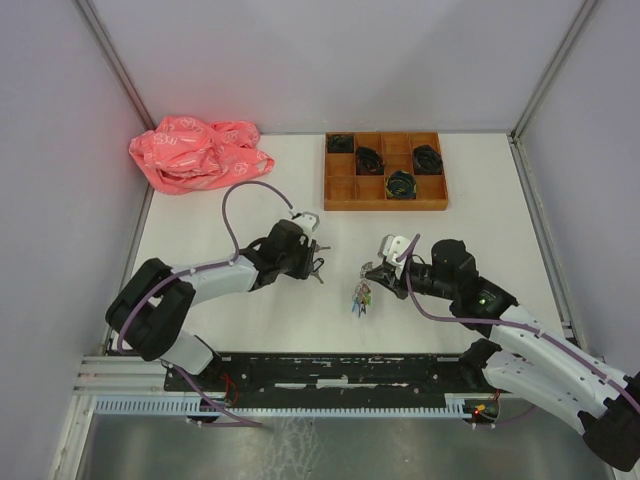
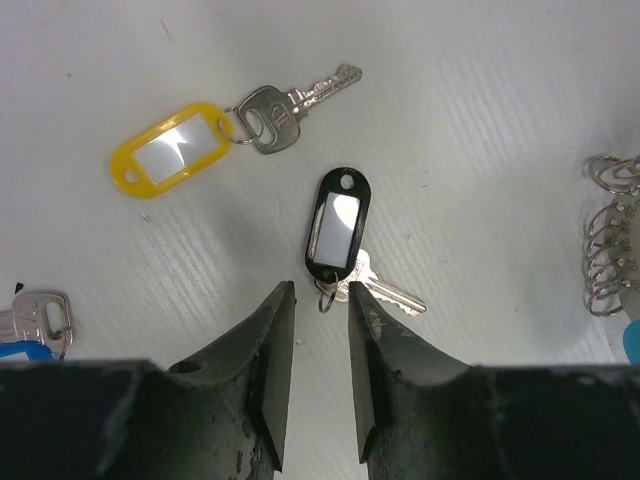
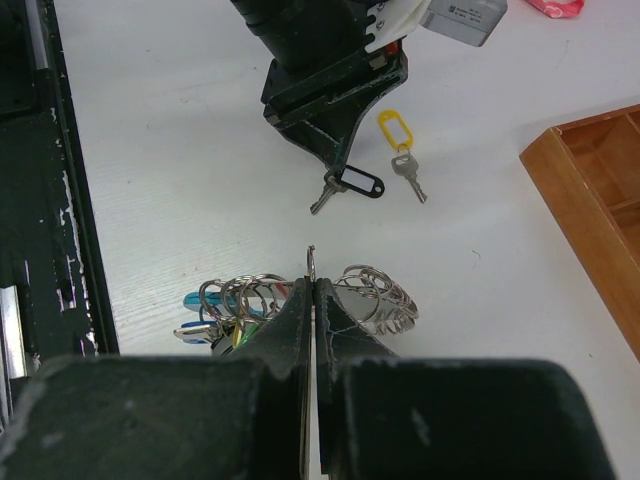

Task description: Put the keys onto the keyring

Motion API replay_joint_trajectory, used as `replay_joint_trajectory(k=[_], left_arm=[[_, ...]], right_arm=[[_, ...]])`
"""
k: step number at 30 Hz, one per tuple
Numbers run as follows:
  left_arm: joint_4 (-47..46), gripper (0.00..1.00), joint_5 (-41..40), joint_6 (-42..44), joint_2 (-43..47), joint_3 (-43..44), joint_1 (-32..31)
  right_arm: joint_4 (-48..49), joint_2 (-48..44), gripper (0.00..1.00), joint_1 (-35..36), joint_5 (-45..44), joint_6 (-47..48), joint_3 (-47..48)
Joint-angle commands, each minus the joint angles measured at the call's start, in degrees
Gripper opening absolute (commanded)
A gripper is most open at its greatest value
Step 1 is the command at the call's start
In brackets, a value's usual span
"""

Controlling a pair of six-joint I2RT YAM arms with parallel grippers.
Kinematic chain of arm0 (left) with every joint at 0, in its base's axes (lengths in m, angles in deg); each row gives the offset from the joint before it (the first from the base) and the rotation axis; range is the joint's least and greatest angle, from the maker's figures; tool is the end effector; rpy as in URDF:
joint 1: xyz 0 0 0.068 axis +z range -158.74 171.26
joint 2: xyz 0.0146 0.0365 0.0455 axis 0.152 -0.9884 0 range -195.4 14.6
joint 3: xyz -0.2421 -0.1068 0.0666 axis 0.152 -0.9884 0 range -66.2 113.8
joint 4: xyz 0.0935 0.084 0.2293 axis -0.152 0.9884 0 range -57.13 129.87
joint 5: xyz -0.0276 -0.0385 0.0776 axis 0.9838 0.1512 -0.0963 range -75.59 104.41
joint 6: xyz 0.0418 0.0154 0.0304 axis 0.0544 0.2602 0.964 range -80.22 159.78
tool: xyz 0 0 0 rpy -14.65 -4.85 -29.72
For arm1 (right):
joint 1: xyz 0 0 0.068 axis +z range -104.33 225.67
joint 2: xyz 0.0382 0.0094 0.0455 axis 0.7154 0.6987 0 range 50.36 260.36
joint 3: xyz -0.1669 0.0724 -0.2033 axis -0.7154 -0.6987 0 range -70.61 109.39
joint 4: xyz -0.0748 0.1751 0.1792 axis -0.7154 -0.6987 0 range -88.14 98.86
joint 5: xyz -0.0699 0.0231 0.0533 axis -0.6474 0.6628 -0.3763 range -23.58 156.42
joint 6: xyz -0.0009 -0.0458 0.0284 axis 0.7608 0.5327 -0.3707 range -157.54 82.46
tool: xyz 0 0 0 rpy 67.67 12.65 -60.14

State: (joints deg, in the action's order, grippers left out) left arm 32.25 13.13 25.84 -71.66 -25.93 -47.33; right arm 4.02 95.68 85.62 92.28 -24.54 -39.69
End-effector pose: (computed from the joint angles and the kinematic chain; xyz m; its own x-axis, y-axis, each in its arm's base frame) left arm 0.2297 -0.1822 0.1644 -0.6871 0.2400 -0.6857 0.4592 0.8749 -0.1539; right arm 0.1331 0.1318 0.2635 -0.0453 -0.3019 -0.9523 -0.9274 0.3670 -0.0722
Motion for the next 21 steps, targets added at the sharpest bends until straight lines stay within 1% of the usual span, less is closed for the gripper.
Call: replay_joint_trajectory(k=[1,5,8,11,16,20,21], left_arm=[[-3.95,0.34,1.6,4.51,-0.79,-0.67,0.09],[-3.69,0.33,1.21,4.8,-0.89,-1.07,-0.01],[-3.46,0.31,1.32,5.31,-1.71,-0.85,-0.05],[-2.98,0.24,2.2,6.05,-3.27,-0.16,-0.47],[-2.73,0.22,2.42,6.5,-3.91,0.07,-0.76],[-2.63,0.17,2.3,7.0,-4.13,0.16,-0.96],[-2.59,0.14,2.25,7.11,-4.1,0.14,-0.98]], right_arm=[[3.73,-0.99,0.01,-0.12,0.24,0.8,2.23],[3.77,-0.89,0.01,-0.13,0.23,0.89,2.29],[3.76,-0.72,0.01,-0.12,0.48,0.89,2.34],[3.45,-0.83,0.01,-0.15,0.56,0.98,2.56],[3.64,-0.94,0.01,-0.14,0.57,1.07,2.4],[3.64,-0.86,0.01,-0.14,0.63,1.06,2.55],[3.67,-0.82,0.01,-0.09,0.67,1.05,2.51]])
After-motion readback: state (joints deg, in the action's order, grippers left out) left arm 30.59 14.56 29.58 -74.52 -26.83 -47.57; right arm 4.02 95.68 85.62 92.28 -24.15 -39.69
